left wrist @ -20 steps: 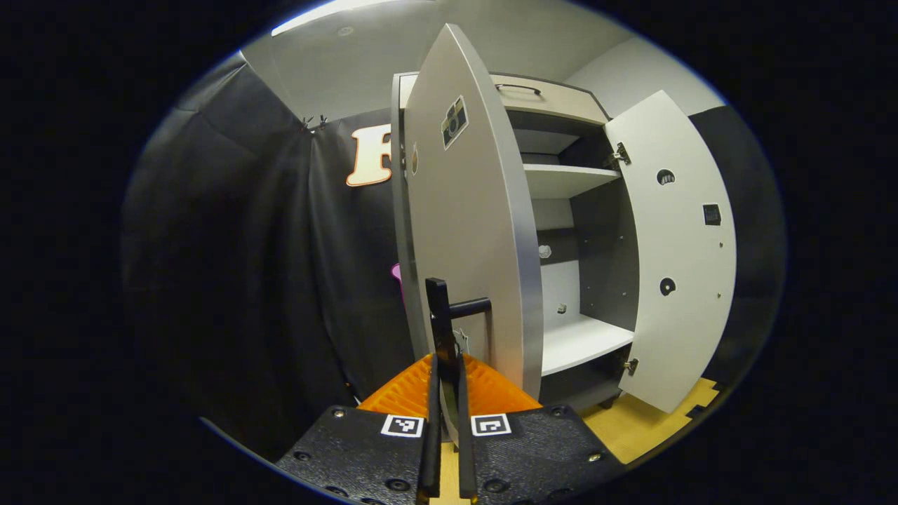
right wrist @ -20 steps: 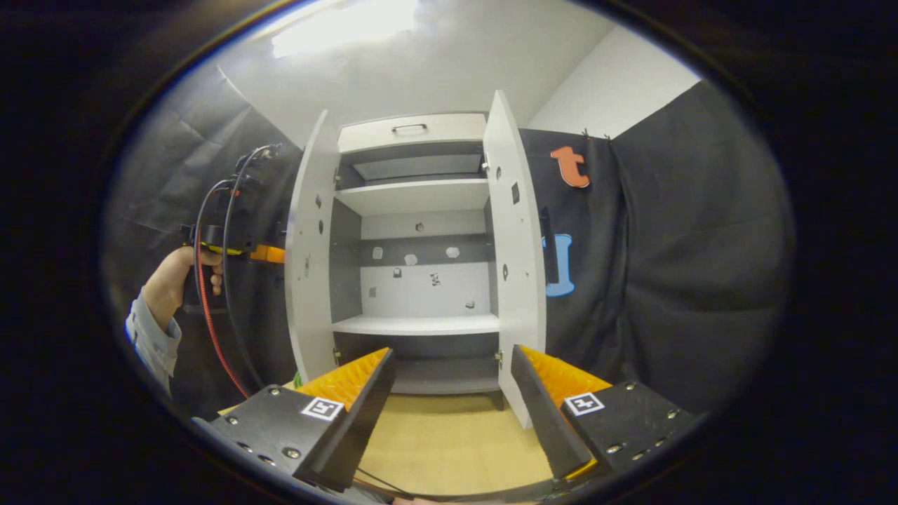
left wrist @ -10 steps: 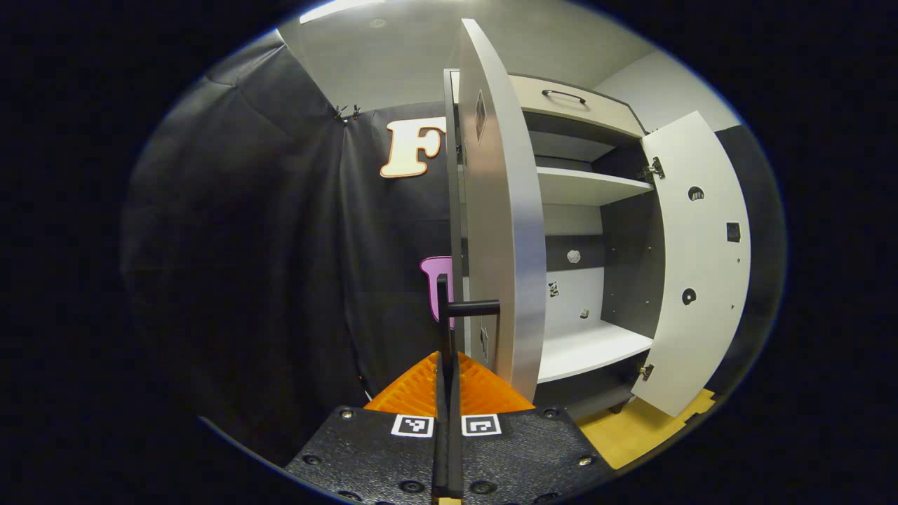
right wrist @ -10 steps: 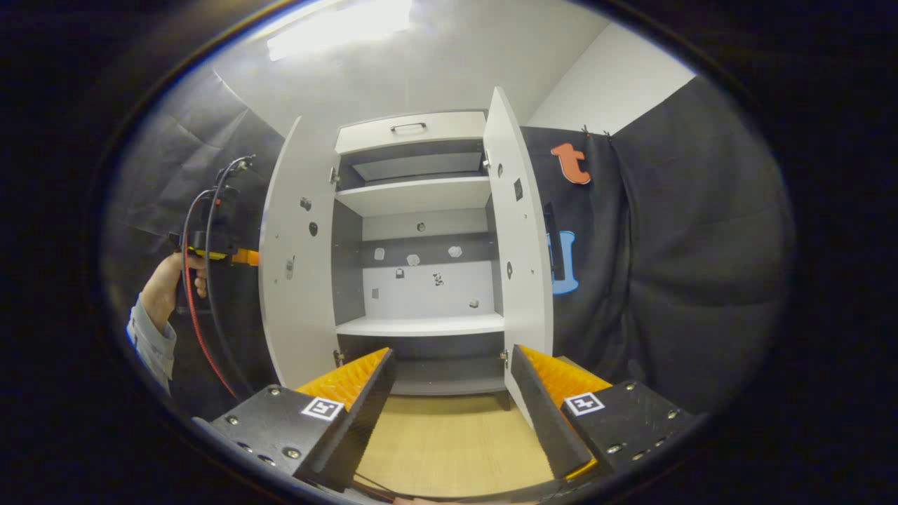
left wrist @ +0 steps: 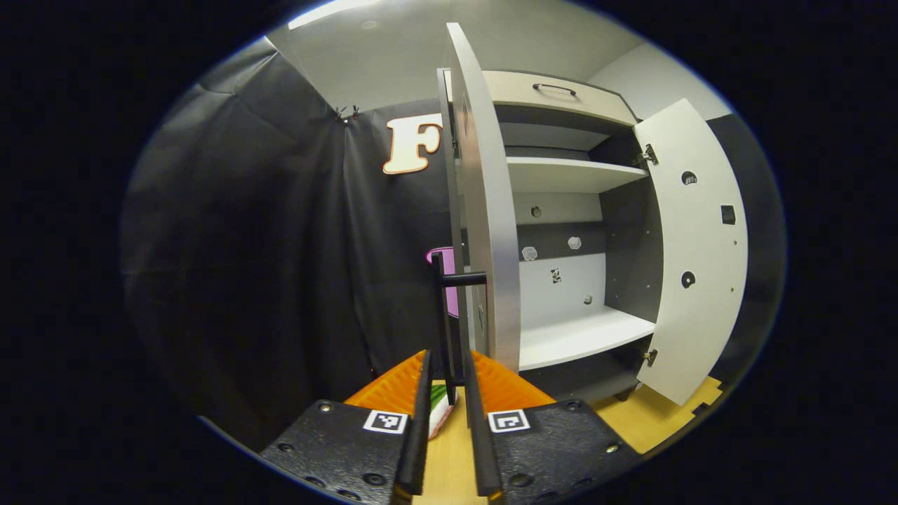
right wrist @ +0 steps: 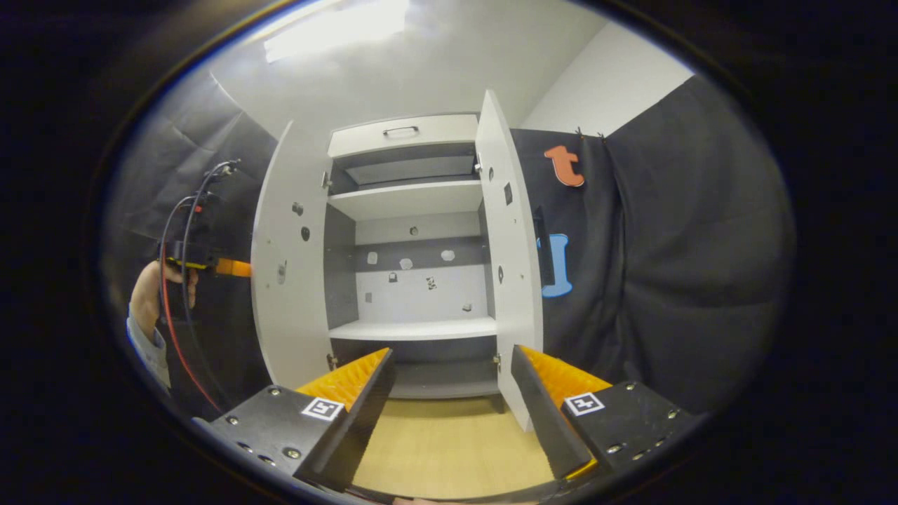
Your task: Open the right door of the double-door shoe cabinet with the right hand, and open the left door with the left hand.
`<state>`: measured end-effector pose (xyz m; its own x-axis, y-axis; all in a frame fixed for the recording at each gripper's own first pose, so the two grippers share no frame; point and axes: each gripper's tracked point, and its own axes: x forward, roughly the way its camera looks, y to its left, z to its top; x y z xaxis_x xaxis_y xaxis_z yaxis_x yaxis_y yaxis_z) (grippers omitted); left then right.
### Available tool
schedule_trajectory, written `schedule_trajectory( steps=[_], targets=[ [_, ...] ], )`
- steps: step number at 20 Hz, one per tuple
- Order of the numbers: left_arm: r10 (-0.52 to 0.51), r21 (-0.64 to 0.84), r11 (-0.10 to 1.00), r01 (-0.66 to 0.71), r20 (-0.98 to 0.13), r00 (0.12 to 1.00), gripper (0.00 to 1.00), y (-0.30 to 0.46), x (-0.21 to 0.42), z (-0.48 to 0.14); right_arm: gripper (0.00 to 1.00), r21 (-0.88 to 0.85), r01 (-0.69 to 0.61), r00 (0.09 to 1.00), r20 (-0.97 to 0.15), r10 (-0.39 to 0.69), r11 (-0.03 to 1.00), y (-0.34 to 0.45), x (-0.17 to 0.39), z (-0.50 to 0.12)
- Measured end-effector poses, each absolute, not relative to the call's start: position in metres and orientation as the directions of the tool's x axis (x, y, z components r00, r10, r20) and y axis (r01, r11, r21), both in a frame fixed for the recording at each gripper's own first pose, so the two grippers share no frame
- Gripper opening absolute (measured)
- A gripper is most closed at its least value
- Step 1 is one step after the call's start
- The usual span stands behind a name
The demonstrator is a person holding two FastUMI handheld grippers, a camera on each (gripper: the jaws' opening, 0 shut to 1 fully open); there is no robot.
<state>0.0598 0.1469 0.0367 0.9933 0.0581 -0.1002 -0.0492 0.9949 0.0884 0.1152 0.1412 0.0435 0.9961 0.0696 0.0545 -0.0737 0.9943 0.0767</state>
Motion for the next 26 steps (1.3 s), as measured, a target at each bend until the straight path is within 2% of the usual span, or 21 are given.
schedule_trajectory(
  steps=[2, 4, 5, 6, 10, 11, 12, 20, 26],
  targets=[
    [0.061, 0.081, 0.995, -0.054, -0.086, 0.994, 0.56, 0.143, 0.039, 0.035, 0.98, 0.075, -0.074, 0.996, 0.050, 0.071, 0.994, 0.140, 0.115, 0.042],
    [0.069, 0.095, 0.994, -0.061, -0.085, 0.994, 0.75, 0.138, 0.022, 0.027, 0.98, 0.077, -0.076, 0.996, 0.043, 0.072, 0.994, 0.141, 0.115, 0.040],
    [0.071, 0.095, 0.993, -0.063, -0.082, 0.994, 0.91, 0.134, 0.018, 0.025, 0.98, 0.077, -0.077, 0.996, 0.041, 0.074, 0.994, 0.142, 0.116, 0.039],
    [0.066, 0.088, 0.994, -0.058, -0.081, 0.995, 0.94, 0.127, 0.012, 0.022, 0.98, 0.076, -0.078, 0.996, 0.039, 0.075, 0.994, 0.142, 0.117, 0.039],
    [0.093, 0.062, 0.994, -0.087, -0.088, 0.992, 0.96, 0.116, -0.002, 0.003, 0.99, 0.073, -0.078, 0.996, 0.040, 0.075, 0.994, 0.142, 0.118, 0.039],
    [0.104, 0.052, 0.994, -0.100, -0.074, 0.992, 1.00, 0.115, -0.004, 0.002, 0.99, 0.075, -0.077, 0.996, 0.041, 0.074, 0.994, 0.142, 0.118, 0.039],
    [0.095, 0.038, 0.995, -0.093, -0.069, 0.993, 0.97, 0.108, -0.007, 0.000, 0.98, 0.077, -0.076, 0.996, 0.041, 0.074, 0.994, 0.142, 0.119, 0.039],
    [0.046, -0.088, 0.995, -0.053, -0.080, 0.996, 0.96, 0.079, -0.030, -0.034, 0.98, 0.067, -0.085, 0.996, 0.034, 0.082, 0.994, 0.145, 0.121, 0.039],
    [0.019, -0.036, 0.999, -0.020, -0.029, 0.999, 0.96, 0.049, -0.044, -0.029, 0.99, 0.061, -0.101, 0.994, 0.051, 0.098, 0.993, 0.157, 0.116, 0.046]
  ],
)
